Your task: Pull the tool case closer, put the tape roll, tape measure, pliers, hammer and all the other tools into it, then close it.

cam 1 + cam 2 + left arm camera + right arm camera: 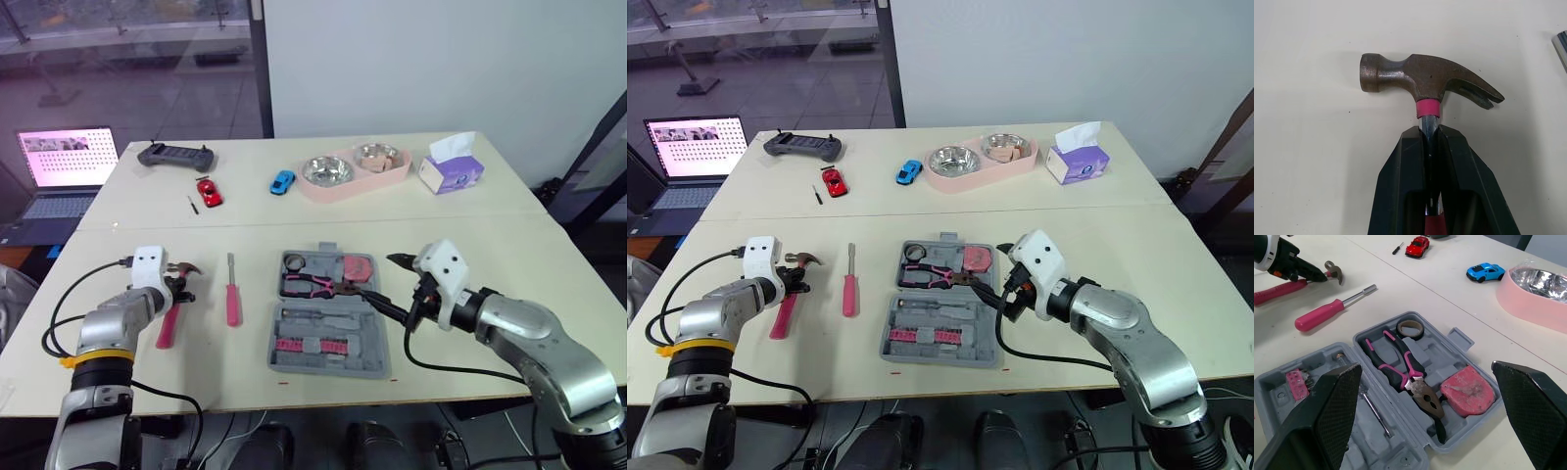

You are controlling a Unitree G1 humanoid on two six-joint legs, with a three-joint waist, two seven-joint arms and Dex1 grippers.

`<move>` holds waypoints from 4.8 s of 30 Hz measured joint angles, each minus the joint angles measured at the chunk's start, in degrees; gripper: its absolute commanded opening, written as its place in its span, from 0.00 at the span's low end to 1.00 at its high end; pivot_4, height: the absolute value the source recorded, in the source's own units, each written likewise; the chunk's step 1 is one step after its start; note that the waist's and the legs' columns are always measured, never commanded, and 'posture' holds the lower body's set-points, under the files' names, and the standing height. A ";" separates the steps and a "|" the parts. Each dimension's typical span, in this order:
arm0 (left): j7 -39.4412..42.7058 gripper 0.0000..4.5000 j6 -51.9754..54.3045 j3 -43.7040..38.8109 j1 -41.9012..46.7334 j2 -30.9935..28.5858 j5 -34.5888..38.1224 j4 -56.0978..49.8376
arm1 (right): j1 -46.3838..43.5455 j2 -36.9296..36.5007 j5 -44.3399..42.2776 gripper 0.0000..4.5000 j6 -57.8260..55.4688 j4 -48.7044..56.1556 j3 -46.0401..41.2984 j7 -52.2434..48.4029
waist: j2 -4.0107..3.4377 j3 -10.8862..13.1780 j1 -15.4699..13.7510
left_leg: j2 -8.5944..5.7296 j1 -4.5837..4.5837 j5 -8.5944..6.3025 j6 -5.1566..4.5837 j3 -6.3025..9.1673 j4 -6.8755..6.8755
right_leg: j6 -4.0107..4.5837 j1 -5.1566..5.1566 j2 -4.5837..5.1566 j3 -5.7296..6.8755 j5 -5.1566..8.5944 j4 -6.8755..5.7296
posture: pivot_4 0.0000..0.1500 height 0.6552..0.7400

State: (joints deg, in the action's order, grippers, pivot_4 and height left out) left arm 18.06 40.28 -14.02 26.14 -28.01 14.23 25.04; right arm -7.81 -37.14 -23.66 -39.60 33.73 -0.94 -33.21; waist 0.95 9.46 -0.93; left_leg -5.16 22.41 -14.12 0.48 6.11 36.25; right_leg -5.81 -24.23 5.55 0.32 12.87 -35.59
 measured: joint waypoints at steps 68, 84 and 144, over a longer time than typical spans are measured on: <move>41.40 0.01 10.66 64.25 27.89 6.93 -10.24 -21.70 | 1.69 -18.54 -7.54 1.00 9.41 -7.91 -8.59 -30.65 | 0.19 0.20 0.07 | 0.05 0.20 -0.14 -0.29 -0.03 0.45 | -0.09 0.15 -0.09 -0.02 0.07 0.04 | 1.00 1.00; 42.05 0.01 12.06 66.10 30.19 13.33 -14.62 -15.61 | 2.89 -17.32 -6.42 1.00 10.09 -6.73 -7.31 -26.58 | 0.17 0.20 0.11 | -0.02 0.47 -0.26 -0.48 -0.02 0.87 | -0.24 0.09 -0.05 -0.01 0.08 0.02 | 1.00 1.00; 43.18 0.01 -18.13 32.29 -3.49 3.68 -3.86 -29.05 | 5.15 -15.95 -7.97 1.00 6.36 -3.42 -7.09 -20.58 | 0.00 0.16 -1.30 | -0.02 0.04 -0.39 -0.63 -0.02 0.90 | -0.16 0.63 0.10 -0.01 0.16 0.30 | 1.00 1.00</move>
State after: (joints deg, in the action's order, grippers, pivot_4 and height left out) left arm 61.24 22.16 18.27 22.64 -24.33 10.37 -4.01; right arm -2.66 -53.09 -31.63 -33.23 30.31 -8.03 -53.79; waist 0.95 9.63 -2.24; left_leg -5.18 22.45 -14.51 -0.15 6.09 37.15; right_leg -5.97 -23.60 5.65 0.31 13.02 -35.29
